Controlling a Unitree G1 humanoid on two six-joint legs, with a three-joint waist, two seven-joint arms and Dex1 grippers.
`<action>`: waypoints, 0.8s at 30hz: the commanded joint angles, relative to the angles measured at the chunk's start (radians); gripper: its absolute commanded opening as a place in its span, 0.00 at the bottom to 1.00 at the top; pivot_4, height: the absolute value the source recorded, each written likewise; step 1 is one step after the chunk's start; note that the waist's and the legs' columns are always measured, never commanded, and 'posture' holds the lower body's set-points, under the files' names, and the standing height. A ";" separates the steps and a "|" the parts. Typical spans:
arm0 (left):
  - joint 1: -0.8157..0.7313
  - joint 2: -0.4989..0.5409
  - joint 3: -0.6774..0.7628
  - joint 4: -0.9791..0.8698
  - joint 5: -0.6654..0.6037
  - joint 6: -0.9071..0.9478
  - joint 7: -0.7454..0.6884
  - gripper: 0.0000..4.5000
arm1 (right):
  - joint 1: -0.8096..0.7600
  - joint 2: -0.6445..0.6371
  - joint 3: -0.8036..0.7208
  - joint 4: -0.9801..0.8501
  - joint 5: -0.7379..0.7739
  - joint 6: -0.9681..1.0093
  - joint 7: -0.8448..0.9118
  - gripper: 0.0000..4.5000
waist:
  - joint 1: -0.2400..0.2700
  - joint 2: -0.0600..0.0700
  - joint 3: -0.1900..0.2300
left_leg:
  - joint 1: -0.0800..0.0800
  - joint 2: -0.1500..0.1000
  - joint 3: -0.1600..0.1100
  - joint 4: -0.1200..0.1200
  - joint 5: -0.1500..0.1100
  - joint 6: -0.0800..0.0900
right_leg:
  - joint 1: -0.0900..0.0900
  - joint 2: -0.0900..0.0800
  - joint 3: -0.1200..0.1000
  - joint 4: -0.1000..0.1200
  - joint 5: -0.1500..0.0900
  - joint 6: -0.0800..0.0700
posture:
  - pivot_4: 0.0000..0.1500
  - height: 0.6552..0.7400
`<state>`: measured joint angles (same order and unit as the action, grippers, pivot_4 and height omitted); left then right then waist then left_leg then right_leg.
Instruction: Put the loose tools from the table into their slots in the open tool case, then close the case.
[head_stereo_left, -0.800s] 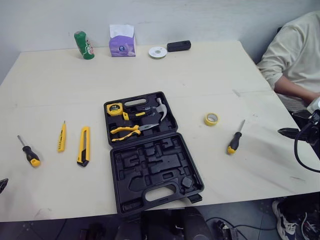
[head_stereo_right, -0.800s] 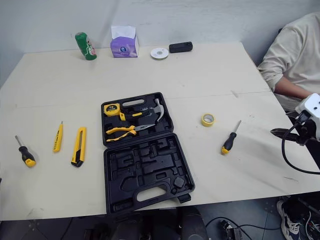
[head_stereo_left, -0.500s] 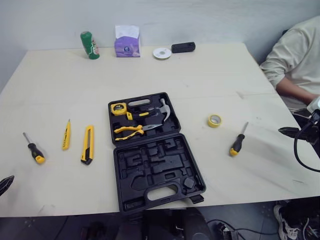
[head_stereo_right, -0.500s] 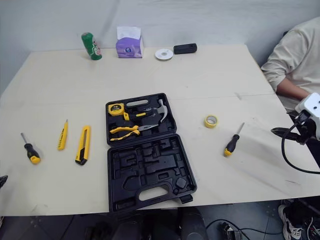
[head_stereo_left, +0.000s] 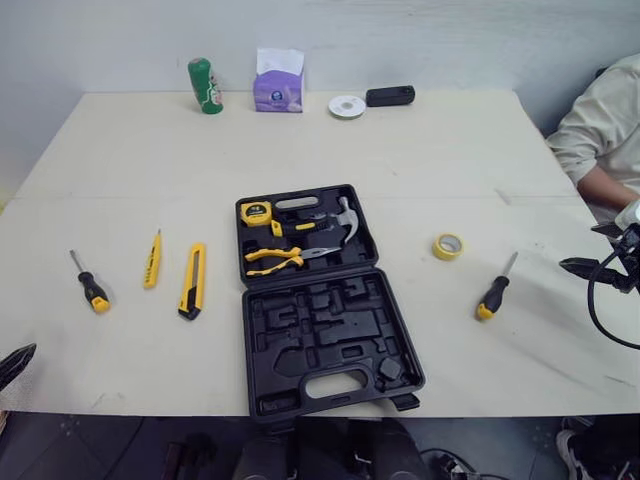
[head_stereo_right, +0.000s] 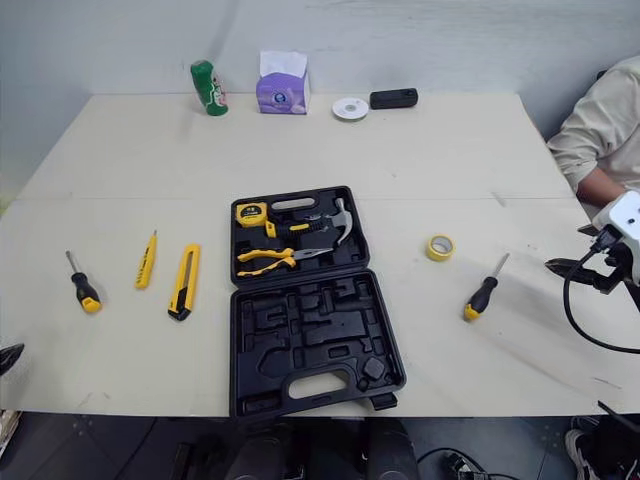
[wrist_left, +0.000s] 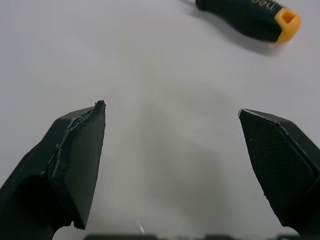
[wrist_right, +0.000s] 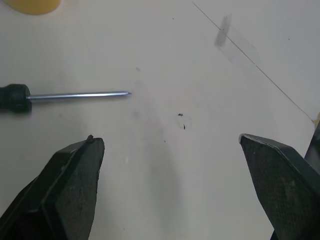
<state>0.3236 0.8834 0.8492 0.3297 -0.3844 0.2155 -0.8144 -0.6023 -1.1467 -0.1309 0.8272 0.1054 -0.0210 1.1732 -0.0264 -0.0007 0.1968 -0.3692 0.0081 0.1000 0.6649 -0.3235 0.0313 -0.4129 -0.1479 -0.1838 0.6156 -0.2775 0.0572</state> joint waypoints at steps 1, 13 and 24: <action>-0.006 0.028 -0.011 -0.024 0.006 -0.004 -0.014 1.00 | 0.019 -0.029 -0.049 -0.016 0.017 -0.014 -0.017 1.00 | -0.002 0.000 0.000 | 0.000 0.000 0.000 0.000 0.000 0.000 | 0.000 0.000 0.000 0.000 0.000 0.000 | 1.00 0.86; -0.097 0.000 -0.214 -0.570 -0.133 0.267 -0.012 0.86 | 0.091 0.153 -0.102 -0.557 0.199 0.350 -0.120 0.86 | 0.005 0.001 0.000 | 0.001 0.002 0.003 0.000 0.000 -0.001 | -0.001 0.002 0.004 0.005 0.000 0.000 | 1.00 0.86; -0.331 -0.016 -0.630 -0.631 -0.047 0.430 0.070 0.01 | 0.059 0.360 0.131 -0.726 0.139 0.402 -0.169 0.00 | 0.022 0.001 0.000 | 0.001 0.003 0.006 0.001 0.001 0.000 | -0.001 0.007 0.006 0.005 0.000 0.001 | 1.00 0.86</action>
<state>-0.0010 0.8724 0.2447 -0.3027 -0.4574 0.6462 -0.7528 -0.5289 -0.7857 -0.0031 0.1361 0.2564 0.3929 1.0138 -0.0048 0.0000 0.1973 -0.3681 0.0116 0.1058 0.6663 -0.3223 0.0315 -0.4140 -0.1410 -0.1773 0.6203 -0.2771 0.0577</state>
